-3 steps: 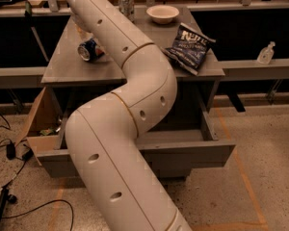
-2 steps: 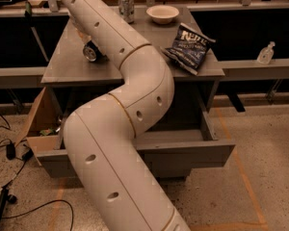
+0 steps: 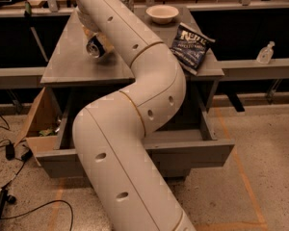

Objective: Place pepsi can into top drawer

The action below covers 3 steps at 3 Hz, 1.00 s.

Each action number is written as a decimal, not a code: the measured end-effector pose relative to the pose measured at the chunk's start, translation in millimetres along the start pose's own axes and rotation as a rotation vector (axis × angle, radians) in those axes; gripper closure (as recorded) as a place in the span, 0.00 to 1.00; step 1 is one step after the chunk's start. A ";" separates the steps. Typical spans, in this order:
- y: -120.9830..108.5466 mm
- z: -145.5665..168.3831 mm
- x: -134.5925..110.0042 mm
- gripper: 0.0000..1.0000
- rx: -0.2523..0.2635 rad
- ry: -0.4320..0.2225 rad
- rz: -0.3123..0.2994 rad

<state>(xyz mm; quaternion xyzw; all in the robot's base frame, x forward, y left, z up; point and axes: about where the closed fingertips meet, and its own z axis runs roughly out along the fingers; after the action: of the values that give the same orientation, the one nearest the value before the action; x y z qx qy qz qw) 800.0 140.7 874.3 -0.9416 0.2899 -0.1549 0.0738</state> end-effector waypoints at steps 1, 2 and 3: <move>40.3 -41.9 27.7 1.00 0.074 -0.061 0.134; 109.0 -80.0 53.8 1.00 0.138 -0.176 0.363; 167.8 -117.6 53.7 1.00 0.231 -0.327 0.575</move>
Offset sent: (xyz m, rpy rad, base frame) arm -0.1808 -0.2390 0.0453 0.5462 0.2616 -0.5590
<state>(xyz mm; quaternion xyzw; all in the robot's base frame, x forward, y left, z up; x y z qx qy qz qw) 715.0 -33.4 959.9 -0.8193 0.5079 -0.0065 0.2660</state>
